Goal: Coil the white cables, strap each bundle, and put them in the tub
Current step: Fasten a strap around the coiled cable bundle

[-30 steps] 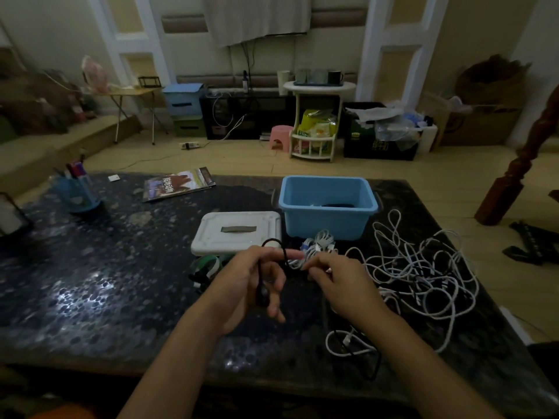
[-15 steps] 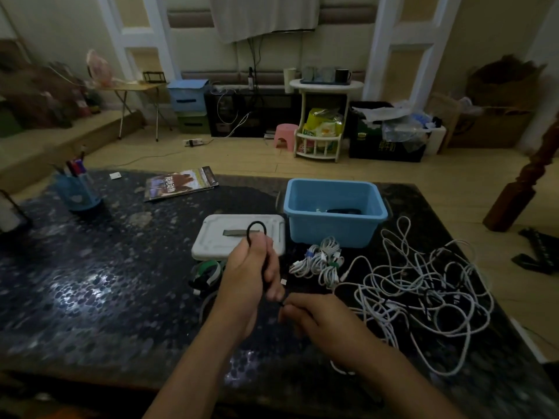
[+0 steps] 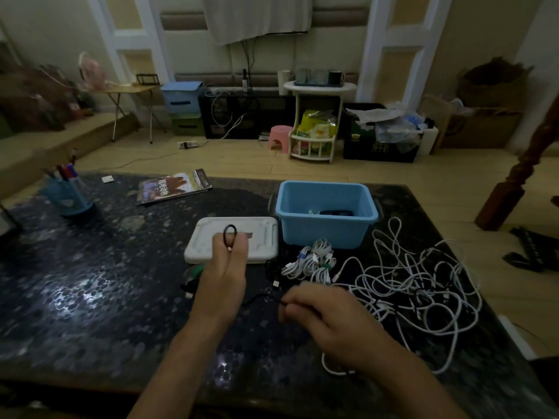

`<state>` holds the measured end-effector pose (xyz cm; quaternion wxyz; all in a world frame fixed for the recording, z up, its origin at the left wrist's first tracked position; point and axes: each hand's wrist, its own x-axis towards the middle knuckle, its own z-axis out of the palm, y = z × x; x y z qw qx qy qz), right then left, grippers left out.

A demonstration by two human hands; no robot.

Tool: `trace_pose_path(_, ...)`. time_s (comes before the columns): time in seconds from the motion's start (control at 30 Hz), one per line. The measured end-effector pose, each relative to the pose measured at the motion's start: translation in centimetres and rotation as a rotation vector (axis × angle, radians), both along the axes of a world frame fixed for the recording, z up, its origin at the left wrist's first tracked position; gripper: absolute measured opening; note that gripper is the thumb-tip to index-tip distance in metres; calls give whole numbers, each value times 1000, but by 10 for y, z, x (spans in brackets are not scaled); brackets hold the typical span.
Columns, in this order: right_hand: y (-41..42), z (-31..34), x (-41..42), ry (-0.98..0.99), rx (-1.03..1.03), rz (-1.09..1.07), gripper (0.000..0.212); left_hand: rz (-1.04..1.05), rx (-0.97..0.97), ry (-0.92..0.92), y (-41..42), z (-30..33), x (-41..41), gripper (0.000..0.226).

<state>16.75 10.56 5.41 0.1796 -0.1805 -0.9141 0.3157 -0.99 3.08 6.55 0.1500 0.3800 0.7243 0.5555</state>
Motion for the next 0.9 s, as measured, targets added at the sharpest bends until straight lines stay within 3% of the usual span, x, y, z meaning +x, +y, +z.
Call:
trace_pose_path(0.17,18,15,3,155,41,-102,17,-258,-207,124,1,-5,18,58)
trace_pose_path(0.3,27,16,4,230,-108,-131,23,-440,-255,138,4,-11,21,77)
trace_pose_path(0.4,30,20,9,235,-251,-114,28,-474,-308,251,9,-16,23,67)
trace_pose_path(0.47,29,24,12,238,-321,-81,28,-462,-298,318,9,-18,29,46)
trace_pose_path(0.57,24,26,14,269,-597,3,25,-386,-196,96,10,-17,36,13)
trace_pose_path(0.63,26,23,13,296,-740,-15,24,-327,-162,12,12,-15,38,15)
trace_pose_path(0.67,28,19,12,302,-705,-72,24,-309,-172,-2,14,-16,39,17)
trace_pose_path(0.8,39,0,7,323,-242,-401,14,-396,-195,23,16,-17,44,26)
trace_pose_path(0.9,40,-6,6,357,-180,-548,17,-489,-176,52,14,-15,50,29)
